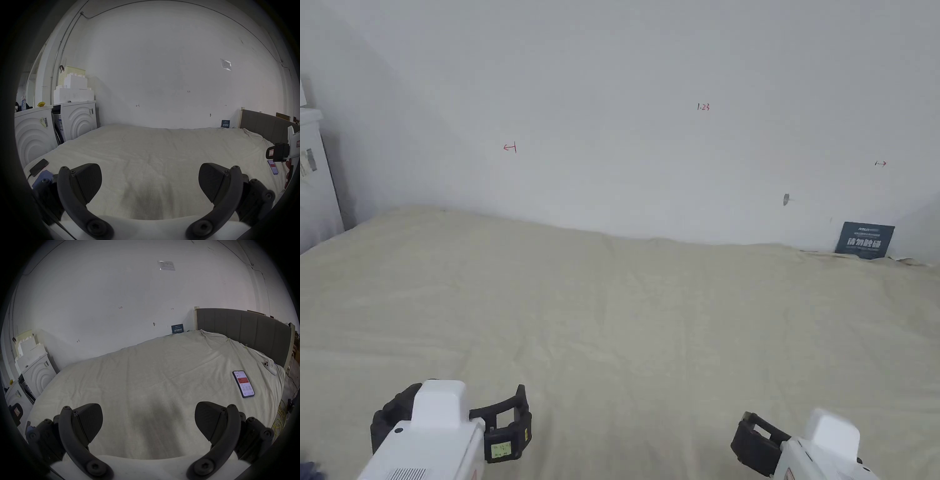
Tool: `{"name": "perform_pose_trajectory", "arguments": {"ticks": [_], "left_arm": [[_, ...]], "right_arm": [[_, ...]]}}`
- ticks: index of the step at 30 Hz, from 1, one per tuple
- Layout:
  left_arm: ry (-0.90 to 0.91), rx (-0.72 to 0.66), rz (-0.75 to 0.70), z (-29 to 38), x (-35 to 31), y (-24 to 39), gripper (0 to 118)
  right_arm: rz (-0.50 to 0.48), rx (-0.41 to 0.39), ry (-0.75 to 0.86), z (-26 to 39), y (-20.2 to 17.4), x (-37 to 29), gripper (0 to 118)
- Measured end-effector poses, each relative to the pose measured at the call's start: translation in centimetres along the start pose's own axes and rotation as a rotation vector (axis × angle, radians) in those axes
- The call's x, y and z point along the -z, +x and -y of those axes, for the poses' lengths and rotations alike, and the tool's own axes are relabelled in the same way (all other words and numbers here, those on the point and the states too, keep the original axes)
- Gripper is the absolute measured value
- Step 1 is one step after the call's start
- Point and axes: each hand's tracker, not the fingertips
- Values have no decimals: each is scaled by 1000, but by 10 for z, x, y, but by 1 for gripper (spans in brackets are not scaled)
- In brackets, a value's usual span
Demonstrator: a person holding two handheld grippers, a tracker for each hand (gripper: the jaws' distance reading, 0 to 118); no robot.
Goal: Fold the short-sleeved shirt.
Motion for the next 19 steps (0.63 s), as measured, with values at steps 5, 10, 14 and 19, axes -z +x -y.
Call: {"name": "perform_pose_trajectory", "arguments": {"ticks": [5,10,14,19], "left_arm": [[2,-8,1,1,1,-1,118],[3,-16,1,0,3,-3,118],[9,-10,2,-1,4,-3,118],[17,-2,5,-3,6,-4,118]], "right_arm": [[-10,-26,39,5,-3,-2,114],[-36,-51,84,8,-6,0,114],[-57,-45,103,8,-7,0,114],[-22,-90,142,7,-9,3,114]]}}
